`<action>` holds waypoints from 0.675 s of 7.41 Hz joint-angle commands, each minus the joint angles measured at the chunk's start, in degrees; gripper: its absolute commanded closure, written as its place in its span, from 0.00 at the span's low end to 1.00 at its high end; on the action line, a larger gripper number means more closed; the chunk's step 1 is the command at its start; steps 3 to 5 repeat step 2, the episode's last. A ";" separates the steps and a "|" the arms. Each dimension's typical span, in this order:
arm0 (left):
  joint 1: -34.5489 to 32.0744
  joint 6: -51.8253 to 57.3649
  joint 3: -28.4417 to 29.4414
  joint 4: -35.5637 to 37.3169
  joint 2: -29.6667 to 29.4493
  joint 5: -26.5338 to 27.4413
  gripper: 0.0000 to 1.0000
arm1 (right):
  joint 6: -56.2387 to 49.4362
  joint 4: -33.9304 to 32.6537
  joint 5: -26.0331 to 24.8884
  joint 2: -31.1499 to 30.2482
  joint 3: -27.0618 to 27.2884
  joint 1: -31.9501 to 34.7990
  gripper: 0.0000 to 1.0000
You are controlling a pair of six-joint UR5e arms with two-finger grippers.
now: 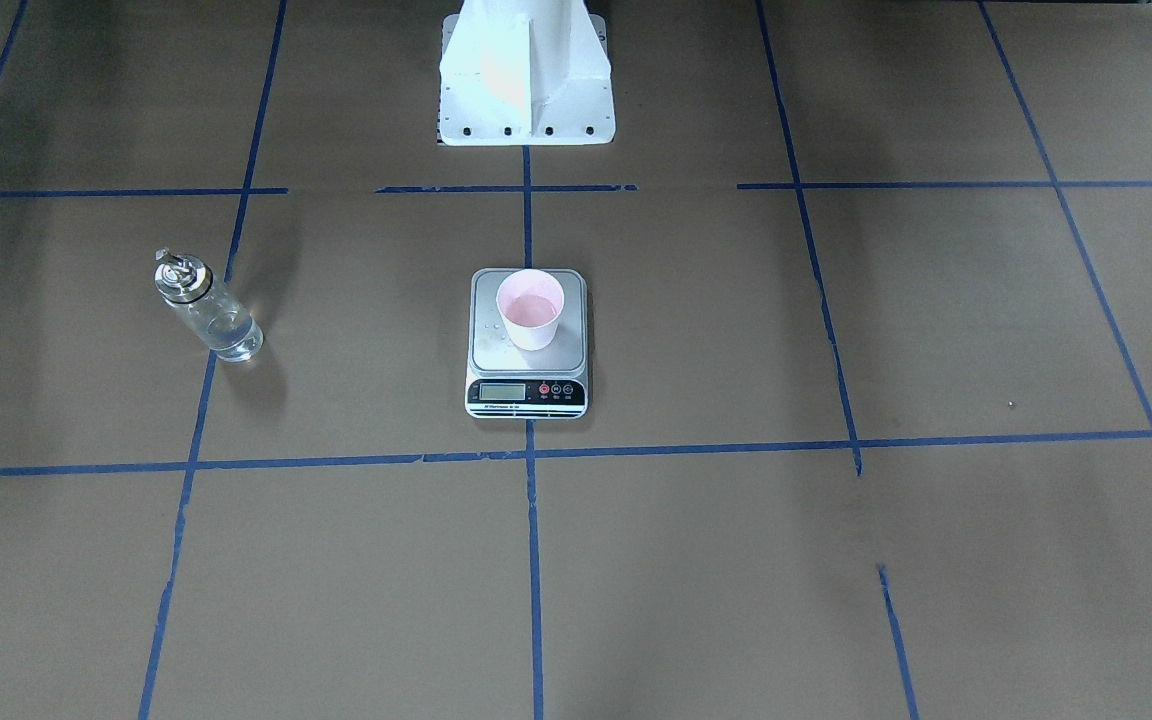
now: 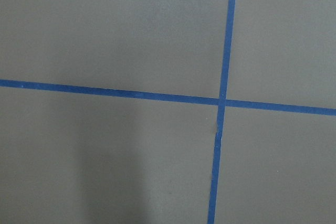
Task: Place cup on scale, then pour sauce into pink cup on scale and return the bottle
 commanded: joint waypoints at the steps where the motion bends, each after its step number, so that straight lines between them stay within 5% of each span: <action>1: 0.28 0.03 0.38 0.04 -0.58 -0.13 0.00 | 0.01 0.03 0.17 -0.15 -0.01 0.00 0.00; 5: 0.28 0.03 0.64 -0.39 -1.54 -0.05 0.00 | 0.01 0.11 0.17 -0.15 -0.01 -0.09 0.00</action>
